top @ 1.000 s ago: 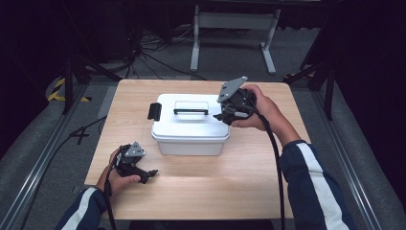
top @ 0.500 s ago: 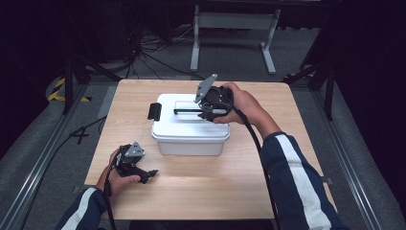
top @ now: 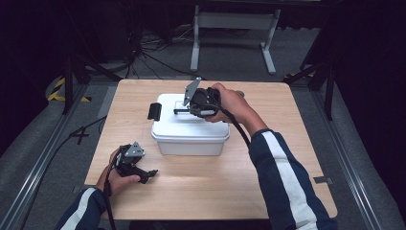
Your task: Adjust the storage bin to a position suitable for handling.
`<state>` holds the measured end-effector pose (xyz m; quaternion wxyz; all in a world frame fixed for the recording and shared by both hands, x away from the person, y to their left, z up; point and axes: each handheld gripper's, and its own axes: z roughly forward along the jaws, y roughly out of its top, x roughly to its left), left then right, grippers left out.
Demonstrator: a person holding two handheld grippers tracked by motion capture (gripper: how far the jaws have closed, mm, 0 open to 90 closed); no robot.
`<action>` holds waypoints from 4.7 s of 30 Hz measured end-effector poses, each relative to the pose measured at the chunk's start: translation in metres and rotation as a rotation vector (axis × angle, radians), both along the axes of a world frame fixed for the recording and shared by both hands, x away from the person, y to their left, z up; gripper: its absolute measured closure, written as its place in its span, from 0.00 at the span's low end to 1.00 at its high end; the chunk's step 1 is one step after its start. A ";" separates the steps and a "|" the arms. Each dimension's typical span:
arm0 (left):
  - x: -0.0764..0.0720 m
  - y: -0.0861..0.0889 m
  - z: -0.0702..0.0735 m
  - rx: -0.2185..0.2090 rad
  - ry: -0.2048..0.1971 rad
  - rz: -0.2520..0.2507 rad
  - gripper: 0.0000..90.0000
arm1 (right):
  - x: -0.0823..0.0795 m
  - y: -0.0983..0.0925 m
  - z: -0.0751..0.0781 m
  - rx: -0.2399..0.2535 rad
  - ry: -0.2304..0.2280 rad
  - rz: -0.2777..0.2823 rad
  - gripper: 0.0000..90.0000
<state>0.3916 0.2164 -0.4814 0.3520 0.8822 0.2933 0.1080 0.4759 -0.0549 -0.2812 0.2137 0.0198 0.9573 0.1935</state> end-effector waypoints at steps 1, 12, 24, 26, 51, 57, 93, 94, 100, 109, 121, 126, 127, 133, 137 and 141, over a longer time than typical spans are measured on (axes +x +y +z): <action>0.000 0.000 0.000 0.001 0.000 0.000 0.00 | 0.000 0.000 0.000 -0.004 -0.002 0.000 0.92; 0.000 0.000 0.000 0.001 -0.003 -0.001 0.01 | -0.001 0.001 0.001 -0.030 -0.030 0.036 0.94; 0.000 0.000 0.000 0.001 -0.003 -0.001 0.00 | -0.003 -0.003 0.010 -0.023 -0.062 0.041 0.95; 0.000 0.000 0.000 0.001 -0.004 -0.001 0.01 | -0.003 -0.003 0.011 -0.020 -0.064 0.040 0.95; 0.000 0.000 0.000 0.000 -0.001 0.000 0.00 | -0.007 -0.029 0.033 0.002 -0.106 0.045 0.95; 0.000 0.000 0.000 0.000 -0.001 0.000 0.01 | -0.011 -0.042 0.039 0.015 -0.117 0.031 0.95; 0.000 0.000 0.000 -0.004 -0.005 0.003 0.01 | -0.037 -0.165 0.045 0.085 -0.155 -0.107 0.95; 0.000 0.000 0.000 -0.004 -0.005 0.003 0.00 | -0.037 -0.165 0.045 0.085 -0.155 -0.107 0.95; 0.000 0.000 -0.001 -0.004 -0.004 0.003 0.00 | -0.043 -0.192 0.045 0.106 -0.155 -0.152 0.95; 0.000 0.000 0.000 -0.001 -0.005 0.002 0.00 | -0.048 -0.231 0.038 0.114 -0.167 -0.225 0.94; 0.000 0.000 0.000 -0.001 -0.005 0.001 0.01 | -0.040 -0.252 0.010 0.110 -0.125 -0.277 0.94; 0.000 0.000 0.000 -0.001 -0.005 0.001 0.00 | -0.033 -0.254 -0.004 0.106 -0.100 -0.292 0.95; 0.000 0.000 0.000 -0.001 -0.005 0.001 0.00 | -0.031 -0.254 -0.008 0.103 -0.097 -0.295 0.95; 0.000 0.000 0.000 -0.002 -0.005 0.001 0.00 | -0.019 -0.254 -0.031 0.096 -0.050 -0.305 0.95; 0.000 0.000 0.000 -0.001 -0.005 0.001 0.00 | -0.013 -0.253 -0.043 0.078 -0.039 -0.315 0.95; 0.000 0.000 0.000 -0.001 -0.005 0.001 0.01 | -0.009 -0.253 -0.051 0.083 -0.021 -0.314 0.95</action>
